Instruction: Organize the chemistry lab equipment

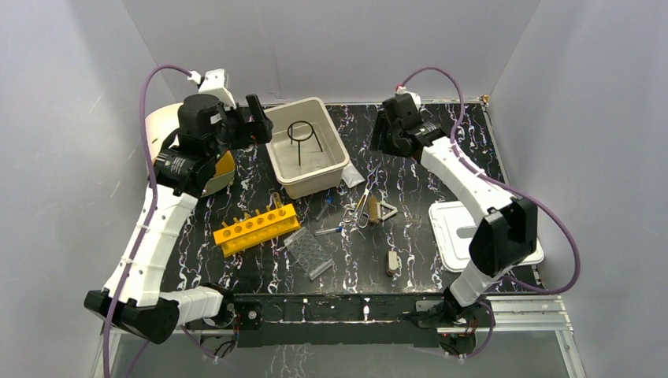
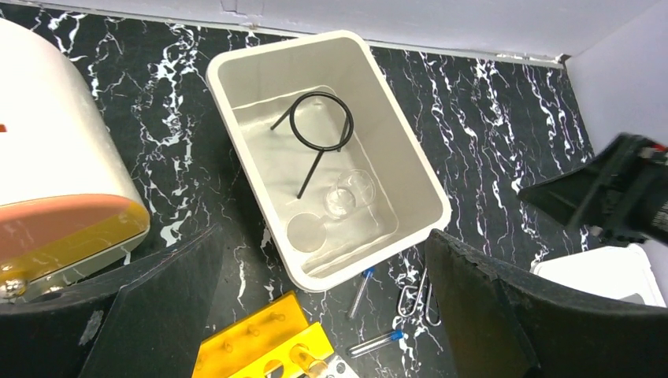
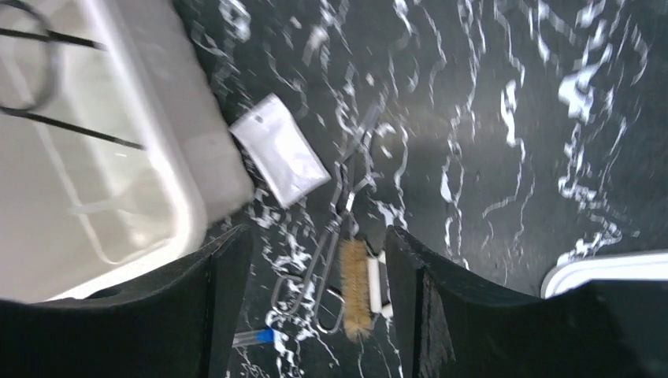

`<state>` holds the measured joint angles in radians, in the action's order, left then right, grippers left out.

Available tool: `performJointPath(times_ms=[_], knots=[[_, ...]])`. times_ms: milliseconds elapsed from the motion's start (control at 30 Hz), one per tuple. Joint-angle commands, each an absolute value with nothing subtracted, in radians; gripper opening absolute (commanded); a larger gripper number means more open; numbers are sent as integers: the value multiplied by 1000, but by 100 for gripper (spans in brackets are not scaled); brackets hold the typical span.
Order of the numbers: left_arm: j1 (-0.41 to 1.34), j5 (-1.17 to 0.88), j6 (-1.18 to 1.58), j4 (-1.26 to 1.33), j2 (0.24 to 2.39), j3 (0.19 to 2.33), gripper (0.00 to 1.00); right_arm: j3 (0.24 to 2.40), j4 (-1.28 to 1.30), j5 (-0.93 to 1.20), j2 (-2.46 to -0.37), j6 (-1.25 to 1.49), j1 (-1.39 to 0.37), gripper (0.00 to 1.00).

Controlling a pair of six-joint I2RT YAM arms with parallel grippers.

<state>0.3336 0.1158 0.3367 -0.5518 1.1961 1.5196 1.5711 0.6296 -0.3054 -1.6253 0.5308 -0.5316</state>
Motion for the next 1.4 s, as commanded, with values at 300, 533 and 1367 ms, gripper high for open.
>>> performJointPath(times_ms=[300, 533, 1367], knots=[[350, 55, 336, -514, 1237, 1555, 98, 1559, 506, -119, -1922, 639, -402, 72], [350, 77, 322, -521, 1255, 1567, 98, 1701, 588, -215, -2076, 681, -401, 55], [350, 80, 300, -526, 1258, 1563, 98, 1760, 654, -204, -2204, 705, -402, 28]])
